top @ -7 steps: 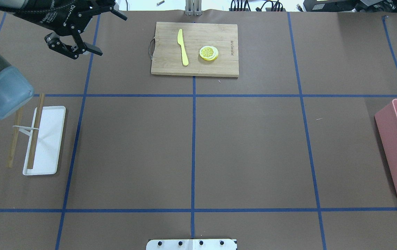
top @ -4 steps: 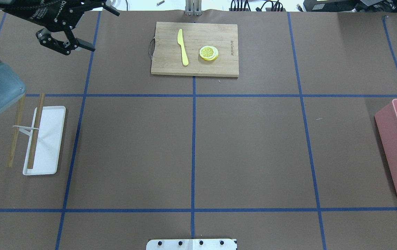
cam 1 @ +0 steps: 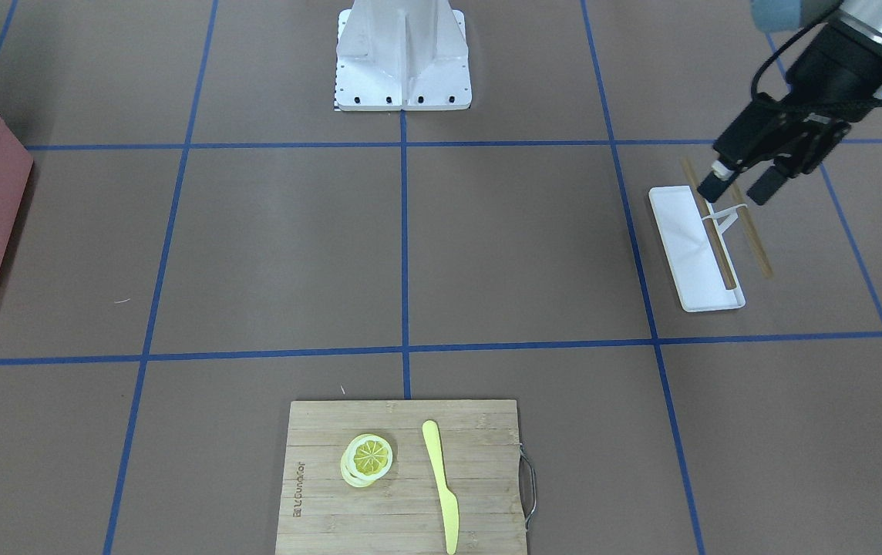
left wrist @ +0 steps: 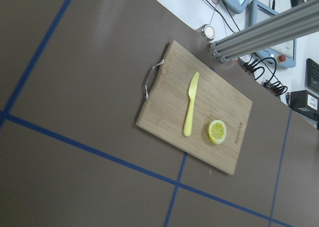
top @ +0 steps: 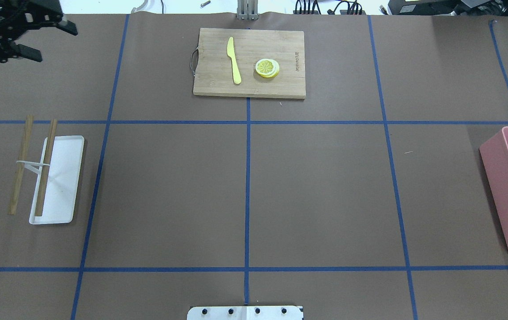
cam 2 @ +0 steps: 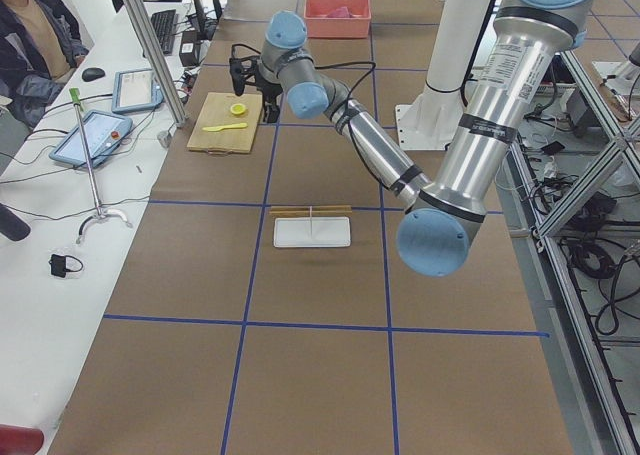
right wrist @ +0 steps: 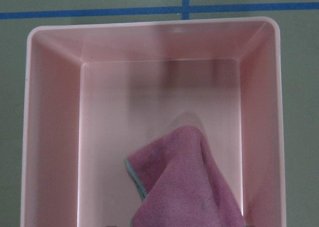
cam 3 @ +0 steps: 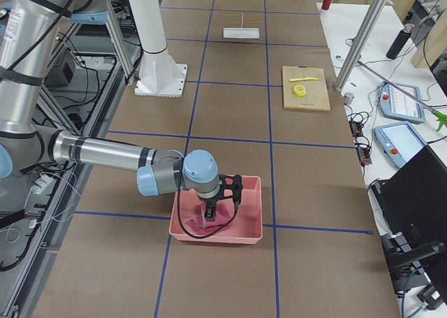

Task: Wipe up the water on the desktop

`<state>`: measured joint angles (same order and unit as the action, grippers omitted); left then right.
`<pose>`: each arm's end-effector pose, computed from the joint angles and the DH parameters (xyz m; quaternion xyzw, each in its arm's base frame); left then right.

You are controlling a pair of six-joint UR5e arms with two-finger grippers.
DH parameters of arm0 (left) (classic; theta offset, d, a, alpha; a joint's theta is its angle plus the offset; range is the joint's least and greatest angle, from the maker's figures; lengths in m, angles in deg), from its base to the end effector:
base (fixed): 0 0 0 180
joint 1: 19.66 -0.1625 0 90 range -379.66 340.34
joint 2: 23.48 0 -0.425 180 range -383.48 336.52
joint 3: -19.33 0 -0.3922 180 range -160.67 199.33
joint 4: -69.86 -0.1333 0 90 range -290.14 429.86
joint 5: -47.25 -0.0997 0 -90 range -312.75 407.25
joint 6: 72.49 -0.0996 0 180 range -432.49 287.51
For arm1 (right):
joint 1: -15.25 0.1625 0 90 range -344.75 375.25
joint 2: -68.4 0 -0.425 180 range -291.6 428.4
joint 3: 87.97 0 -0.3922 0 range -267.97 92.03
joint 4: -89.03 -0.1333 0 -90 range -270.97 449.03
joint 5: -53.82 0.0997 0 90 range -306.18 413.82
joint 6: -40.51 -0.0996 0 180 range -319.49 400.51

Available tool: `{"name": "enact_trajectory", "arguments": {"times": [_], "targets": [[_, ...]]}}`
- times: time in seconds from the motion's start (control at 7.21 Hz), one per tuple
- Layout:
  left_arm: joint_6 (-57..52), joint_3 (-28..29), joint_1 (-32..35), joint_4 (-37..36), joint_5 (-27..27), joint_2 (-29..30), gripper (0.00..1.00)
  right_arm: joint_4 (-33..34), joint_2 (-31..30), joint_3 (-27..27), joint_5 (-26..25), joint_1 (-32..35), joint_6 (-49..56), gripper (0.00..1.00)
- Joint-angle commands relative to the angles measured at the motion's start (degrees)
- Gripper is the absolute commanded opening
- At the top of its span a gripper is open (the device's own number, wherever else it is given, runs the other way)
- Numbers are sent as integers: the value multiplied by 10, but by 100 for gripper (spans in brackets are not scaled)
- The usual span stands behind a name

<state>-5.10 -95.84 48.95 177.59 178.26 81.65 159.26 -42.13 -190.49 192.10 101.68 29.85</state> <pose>0.1288 -0.5151 0.2743 0.1104 0.5367 -0.1636 0.8204 0.0370 -0.3534 0.6597 0.0424 -0.4153 0.0143 0.9086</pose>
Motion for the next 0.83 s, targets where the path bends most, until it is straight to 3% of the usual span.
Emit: {"name": "enact_trajectory", "arguments": {"times": [0.0,0.28,0.55,0.69], "targets": [[-336,3,70,3,-3,-156,98,-1,5,11,-6,6,6,100],[-560,60,136,0,-7,-227,98,0,19,10,-32,8,7,100],[-572,79,140,-84,-3,-251,98,0,23,10,-61,8,7,100],[-575,76,141,-91,-1,-267,98,1,24,9,-61,8,8,100]]}}
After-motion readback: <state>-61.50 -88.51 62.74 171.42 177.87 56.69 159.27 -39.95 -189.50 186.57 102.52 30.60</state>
